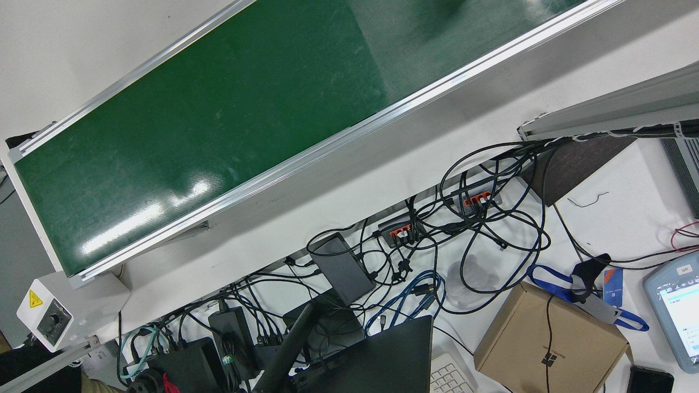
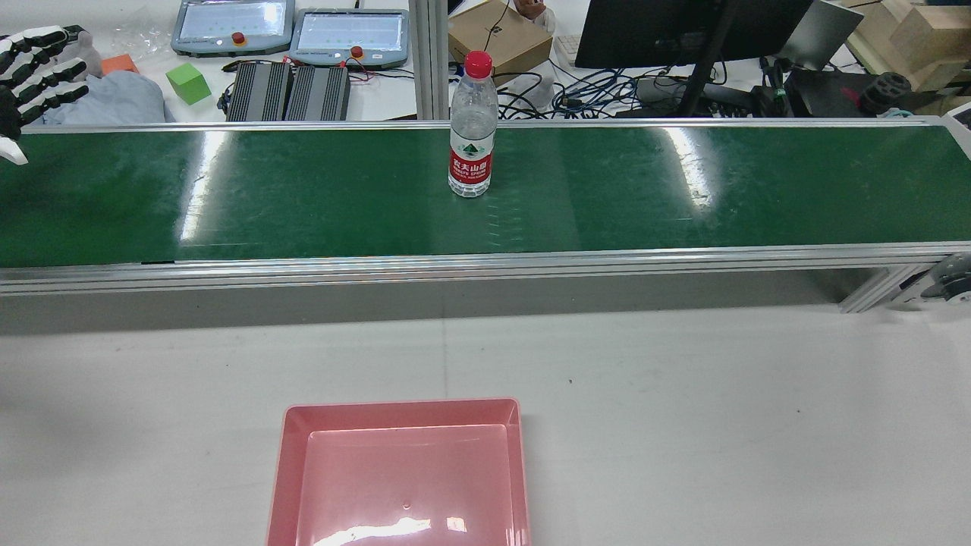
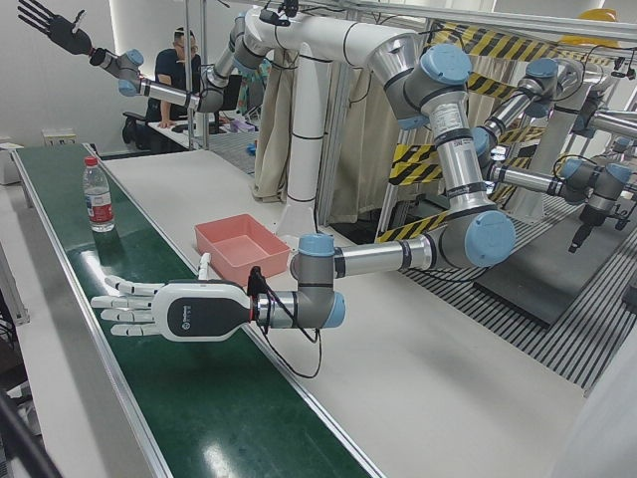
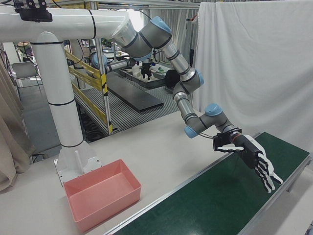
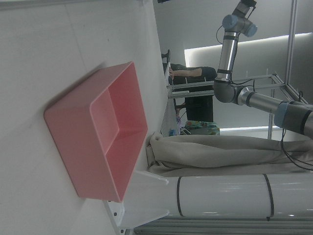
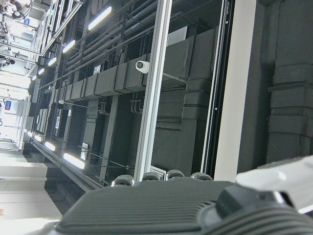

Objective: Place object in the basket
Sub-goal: 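Raise the left hand into view beside the conveyor, fingers open, then move the open left hand along the conveyor toward the approaching bottle, then close the left hand around the red-capped water bottle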

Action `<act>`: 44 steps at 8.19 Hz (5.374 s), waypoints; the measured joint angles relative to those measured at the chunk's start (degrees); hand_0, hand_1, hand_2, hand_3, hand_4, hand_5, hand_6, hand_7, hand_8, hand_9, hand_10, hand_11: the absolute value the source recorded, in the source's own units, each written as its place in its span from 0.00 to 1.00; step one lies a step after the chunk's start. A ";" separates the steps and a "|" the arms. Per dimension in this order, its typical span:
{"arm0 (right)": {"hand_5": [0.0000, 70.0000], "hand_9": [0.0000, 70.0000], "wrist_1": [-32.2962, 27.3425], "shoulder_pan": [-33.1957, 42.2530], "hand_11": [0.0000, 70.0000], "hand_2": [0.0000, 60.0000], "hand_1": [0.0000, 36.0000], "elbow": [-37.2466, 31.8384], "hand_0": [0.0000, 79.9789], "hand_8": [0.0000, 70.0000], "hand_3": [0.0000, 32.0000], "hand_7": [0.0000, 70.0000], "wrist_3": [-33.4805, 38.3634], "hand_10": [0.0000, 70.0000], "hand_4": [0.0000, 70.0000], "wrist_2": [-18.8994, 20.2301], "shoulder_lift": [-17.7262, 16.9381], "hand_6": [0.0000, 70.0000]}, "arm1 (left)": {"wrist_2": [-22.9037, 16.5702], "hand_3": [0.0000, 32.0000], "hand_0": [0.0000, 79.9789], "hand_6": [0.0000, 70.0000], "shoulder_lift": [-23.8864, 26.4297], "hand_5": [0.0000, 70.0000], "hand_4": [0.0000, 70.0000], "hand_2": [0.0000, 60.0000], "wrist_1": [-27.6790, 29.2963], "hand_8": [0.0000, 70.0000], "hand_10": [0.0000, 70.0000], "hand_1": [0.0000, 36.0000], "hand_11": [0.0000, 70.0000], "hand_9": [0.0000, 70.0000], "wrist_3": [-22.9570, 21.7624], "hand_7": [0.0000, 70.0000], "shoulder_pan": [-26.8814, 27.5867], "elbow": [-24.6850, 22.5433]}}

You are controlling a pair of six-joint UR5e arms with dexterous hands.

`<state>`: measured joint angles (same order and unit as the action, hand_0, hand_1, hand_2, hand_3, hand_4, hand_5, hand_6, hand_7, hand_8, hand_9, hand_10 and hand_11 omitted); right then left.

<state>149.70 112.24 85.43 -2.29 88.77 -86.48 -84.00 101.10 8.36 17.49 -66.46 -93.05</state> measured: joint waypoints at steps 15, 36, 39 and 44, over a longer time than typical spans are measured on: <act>0.00 0.00 0.03 0.00 0.00 0.00 0.00 0.00 0.00 0.00 0.00 0.00 0.00 0.00 0.00 0.00 0.00 0.00 | 2.76 0.28 0.77 0.08 1.96 0.35 0.06 0.00 -8.01 0.15 0.11 0.19 0.19 0.15 -1.20 0.04 4.08 -4.64; 0.00 0.00 0.06 0.00 0.00 0.00 0.00 0.00 0.00 0.00 0.00 0.00 0.00 0.00 0.00 0.00 0.00 0.00 | 12.15 0.21 0.72 0.08 14.16 0.36 0.06 0.00 -15.61 0.13 0.09 0.17 0.15 0.16 4.57 0.04 14.60 -2.67; 0.00 0.00 0.06 0.00 0.00 0.00 0.00 0.00 0.00 0.00 0.00 0.00 0.00 0.00 0.00 0.00 0.00 0.00 | 11.81 0.03 0.77 0.13 14.53 0.62 0.06 0.00 -15.99 0.22 0.18 0.35 0.30 0.29 4.27 0.13 14.59 -2.83; 0.00 0.00 0.03 0.00 0.00 0.00 0.00 0.00 0.00 0.00 0.00 0.00 0.00 0.00 0.00 0.00 0.00 0.00 | 14.39 0.00 1.00 1.00 18.96 1.00 1.00 1.00 -25.53 1.00 1.00 1.00 1.00 1.00 7.65 1.00 12.59 -3.05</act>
<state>149.74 112.24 85.43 -2.29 88.77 -86.48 -69.61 120.06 -17.17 25.14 -53.88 -96.10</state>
